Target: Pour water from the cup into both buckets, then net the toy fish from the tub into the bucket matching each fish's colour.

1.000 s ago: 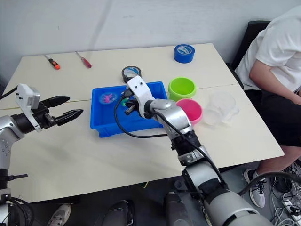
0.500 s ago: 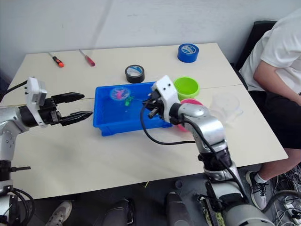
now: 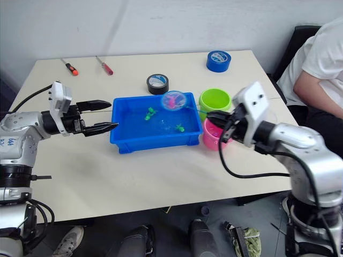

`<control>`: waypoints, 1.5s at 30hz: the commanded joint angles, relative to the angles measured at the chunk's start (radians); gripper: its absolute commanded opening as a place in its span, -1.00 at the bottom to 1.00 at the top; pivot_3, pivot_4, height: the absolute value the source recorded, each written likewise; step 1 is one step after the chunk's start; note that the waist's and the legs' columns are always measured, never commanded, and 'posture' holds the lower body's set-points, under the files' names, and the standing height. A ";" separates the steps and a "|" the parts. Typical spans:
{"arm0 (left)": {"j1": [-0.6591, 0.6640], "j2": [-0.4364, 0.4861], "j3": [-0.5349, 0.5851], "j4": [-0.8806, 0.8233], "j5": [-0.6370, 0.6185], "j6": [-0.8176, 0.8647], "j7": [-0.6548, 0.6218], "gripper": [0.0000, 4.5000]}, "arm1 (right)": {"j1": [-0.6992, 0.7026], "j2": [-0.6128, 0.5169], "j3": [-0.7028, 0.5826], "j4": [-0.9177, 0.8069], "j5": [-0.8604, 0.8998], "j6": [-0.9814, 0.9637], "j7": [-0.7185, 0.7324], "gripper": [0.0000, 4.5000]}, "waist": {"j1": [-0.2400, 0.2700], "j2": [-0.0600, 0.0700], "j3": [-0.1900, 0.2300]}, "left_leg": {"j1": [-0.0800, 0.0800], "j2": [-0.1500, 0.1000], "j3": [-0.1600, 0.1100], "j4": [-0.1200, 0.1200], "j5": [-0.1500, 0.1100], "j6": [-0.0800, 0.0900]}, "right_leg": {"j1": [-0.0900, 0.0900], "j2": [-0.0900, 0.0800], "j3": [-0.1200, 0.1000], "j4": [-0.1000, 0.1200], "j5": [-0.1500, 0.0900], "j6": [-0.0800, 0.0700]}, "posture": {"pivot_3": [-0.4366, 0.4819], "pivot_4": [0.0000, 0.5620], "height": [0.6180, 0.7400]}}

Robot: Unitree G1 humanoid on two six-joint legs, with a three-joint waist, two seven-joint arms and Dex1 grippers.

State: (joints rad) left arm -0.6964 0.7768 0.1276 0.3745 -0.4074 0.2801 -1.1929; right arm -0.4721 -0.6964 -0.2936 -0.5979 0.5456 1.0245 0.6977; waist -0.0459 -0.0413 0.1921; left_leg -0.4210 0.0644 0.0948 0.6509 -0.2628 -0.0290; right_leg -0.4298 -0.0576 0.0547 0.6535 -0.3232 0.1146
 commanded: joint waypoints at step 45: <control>-0.220 -0.121 -0.048 0.322 0.095 -0.188 -0.104 0.99 | 0.692 -0.346 -0.156 0.081 -0.914 -1.154 -0.080 -1.00 | 0.019 0.000 0.000 | 0.000 -0.001 0.000 0.012 0.000 0.002 | 0.004 0.002 0.003 0.003 0.002 0.004 | -0.05 -0.47 0.85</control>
State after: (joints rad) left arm -0.8981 0.6472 0.0603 0.7160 -0.3079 0.0973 -1.2930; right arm 0.2154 -1.0208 -0.4014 -0.5088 -0.3458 -0.0883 0.6178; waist -0.0270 -0.0413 0.1921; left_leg -0.4208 0.0634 0.0949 0.6630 -0.2625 -0.0272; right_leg -0.4256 -0.0556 0.0572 0.6569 -0.3210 0.1187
